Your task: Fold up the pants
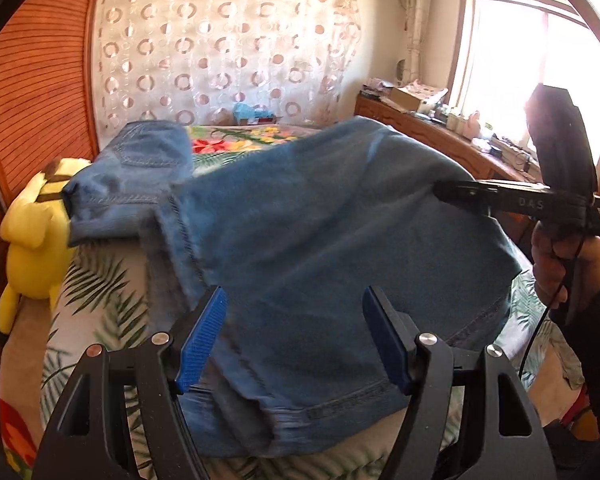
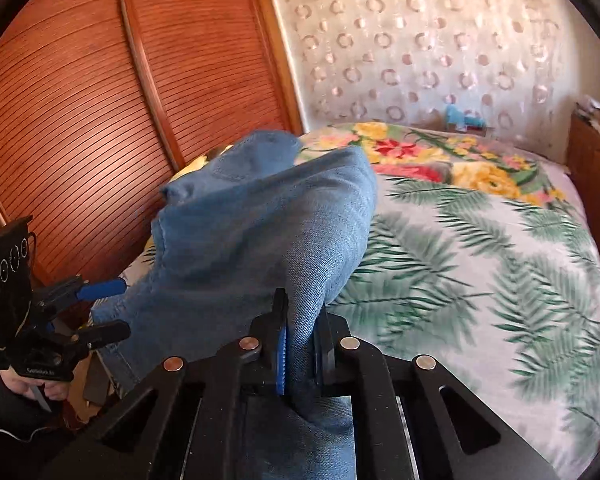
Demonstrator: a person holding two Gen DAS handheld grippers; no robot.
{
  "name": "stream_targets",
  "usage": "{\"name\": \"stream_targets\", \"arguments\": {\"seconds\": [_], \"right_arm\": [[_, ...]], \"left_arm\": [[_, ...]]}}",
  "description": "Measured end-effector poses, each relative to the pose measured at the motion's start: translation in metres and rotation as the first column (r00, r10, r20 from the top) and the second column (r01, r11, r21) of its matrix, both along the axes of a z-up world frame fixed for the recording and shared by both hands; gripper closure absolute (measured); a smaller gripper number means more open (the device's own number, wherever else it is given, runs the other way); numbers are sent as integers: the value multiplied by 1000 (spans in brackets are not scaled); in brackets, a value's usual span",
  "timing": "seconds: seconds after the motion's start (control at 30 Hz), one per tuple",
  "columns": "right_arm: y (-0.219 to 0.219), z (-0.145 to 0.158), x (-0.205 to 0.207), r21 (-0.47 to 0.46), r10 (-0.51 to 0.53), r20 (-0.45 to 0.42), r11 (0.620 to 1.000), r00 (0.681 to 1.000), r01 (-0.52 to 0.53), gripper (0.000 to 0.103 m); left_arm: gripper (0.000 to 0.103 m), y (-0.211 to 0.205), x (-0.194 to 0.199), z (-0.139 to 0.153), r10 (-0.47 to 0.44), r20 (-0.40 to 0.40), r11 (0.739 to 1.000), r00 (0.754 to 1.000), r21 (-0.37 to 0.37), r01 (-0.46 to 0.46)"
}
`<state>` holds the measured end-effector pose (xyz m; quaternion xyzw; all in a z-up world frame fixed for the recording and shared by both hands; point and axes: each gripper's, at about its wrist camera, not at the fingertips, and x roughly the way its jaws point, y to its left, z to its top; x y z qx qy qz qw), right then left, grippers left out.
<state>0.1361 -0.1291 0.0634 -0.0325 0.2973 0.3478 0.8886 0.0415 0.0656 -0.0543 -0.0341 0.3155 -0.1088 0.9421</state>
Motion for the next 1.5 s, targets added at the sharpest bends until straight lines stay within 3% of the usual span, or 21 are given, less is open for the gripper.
{"name": "stream_targets", "arguments": {"seconds": [0.13,0.33,0.43,0.6,0.87,1.07,1.3,1.5], "right_arm": [[-52,3,-5,-14,-106,6,994,994,106,94],[-149,-18,4,-37,-323,-44,946,945,322,94],[-182,-38,4,-34,-343,-85,939,935,342,94],[-195,-59,4,-36,-332,-106,943,937,330,91],[-207,-75,-11,-26,-352,-130,936,927,352,55],[-208,-72,-42,9,-350,-143,935,926,355,54],[-206,-75,-41,33,-351,-149,933,925,359,55],[-198,-69,-47,56,-318,-135,943,938,328,84]], "left_arm": [[31,-23,10,8,-46,11,999,999,3,46],[31,-71,34,19,-148,21,989,989,35,147],[31,-95,44,22,-196,16,980,981,38,195],[31,-128,46,14,-262,-10,964,965,51,262],[31,-144,51,-7,-276,-78,958,958,54,280],[31,-153,54,-20,-283,-98,955,954,59,289],[31,-154,58,-29,-281,-112,955,953,67,290],[31,-148,57,-34,-269,-112,958,957,76,278]]}}
